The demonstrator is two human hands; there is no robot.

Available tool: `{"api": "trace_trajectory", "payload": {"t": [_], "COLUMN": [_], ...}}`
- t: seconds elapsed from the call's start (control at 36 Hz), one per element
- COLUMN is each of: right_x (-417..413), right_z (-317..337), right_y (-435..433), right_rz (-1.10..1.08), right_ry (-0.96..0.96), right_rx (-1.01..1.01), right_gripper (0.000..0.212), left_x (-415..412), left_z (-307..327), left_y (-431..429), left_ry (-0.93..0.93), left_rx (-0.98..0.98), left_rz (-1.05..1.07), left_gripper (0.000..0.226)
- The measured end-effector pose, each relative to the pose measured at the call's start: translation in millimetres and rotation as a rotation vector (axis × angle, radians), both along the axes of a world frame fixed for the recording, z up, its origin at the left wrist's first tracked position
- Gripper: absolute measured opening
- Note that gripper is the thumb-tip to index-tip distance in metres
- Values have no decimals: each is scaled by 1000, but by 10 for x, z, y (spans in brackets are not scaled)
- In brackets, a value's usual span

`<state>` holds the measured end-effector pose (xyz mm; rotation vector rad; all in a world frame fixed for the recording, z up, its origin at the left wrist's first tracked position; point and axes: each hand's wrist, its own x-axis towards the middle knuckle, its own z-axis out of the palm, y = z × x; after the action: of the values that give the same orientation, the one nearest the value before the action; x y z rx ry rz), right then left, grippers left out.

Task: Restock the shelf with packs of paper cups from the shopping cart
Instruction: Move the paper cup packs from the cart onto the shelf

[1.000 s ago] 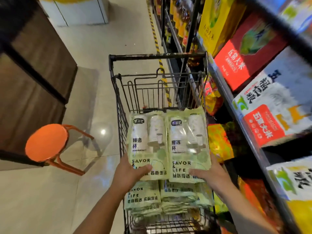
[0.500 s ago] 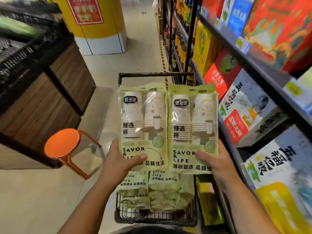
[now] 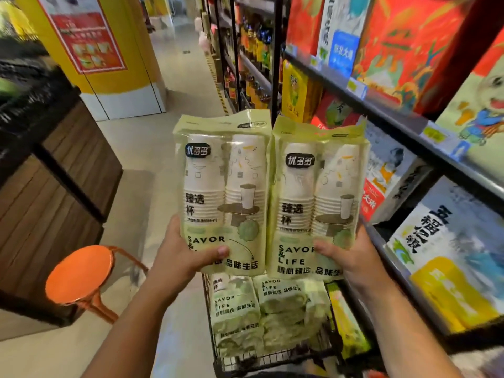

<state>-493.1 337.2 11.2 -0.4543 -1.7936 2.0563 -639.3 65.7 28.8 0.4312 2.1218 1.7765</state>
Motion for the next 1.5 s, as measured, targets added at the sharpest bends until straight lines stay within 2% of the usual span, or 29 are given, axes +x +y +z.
{"api": "trace_trajectory", "payload": {"t": [0.14,0.25,0.39,0.56,0.72,0.75,0.83,0.89,1.06,1.14,1.17,1.31,1.42,1.5], "right_x": [-65,-16,251,815,1524,1650,2063,2373,3477,4096,4320,5540,6511,7075], "right_z": [121,224,451,628,734,747,775,763,676,678,678,671,673,716], "right_y": [-572,-1007,-1381,-1645,-1876,-1916,-2069,-2190,-2595,-2860,-2968,-3590,-4036,-4309], "right_rz": [-75,-197,-324,-543,-686,-709,-808,-883,-1102,-1208,-1225,-1352,-1434,-1508], "right_ry": [-18,-71,-92,-91,-102,-101,-94,-94,-127,-128,-132,-129,-140,-135], "right_rx": [52,136,146,177,162,160,168,167,159,156,157,106,101,108], "right_gripper": [96,88,87,81,87,86,92,94,85,78,75,70,79,77], "left_x": [-211,-411,-422,-209,236,345,718,971,1974,2584,2803,4099,5135,5819], "left_z": [37,-15,53,110,154,173,271,291,351,342,322,247,162,190], "left_y": [-434,-724,-753,-542,-309,-270,-163,-85,72,78,75,-22,-156,-224], "left_ry": [-34,-47,-91,-103,-145,-150,-85,-61,-63,-77,-76,-71,-105,-78], "left_rx": [48,74,136,187,193,189,187,192,210,195,200,174,180,193], "left_rz": [-85,-174,-238,-397,-555,-583,-678,-730,-914,-991,-1015,-1203,-1372,-1447], "left_gripper": [81,81,71,86,99,93,55,48,72,110,116,108,96,91]}}
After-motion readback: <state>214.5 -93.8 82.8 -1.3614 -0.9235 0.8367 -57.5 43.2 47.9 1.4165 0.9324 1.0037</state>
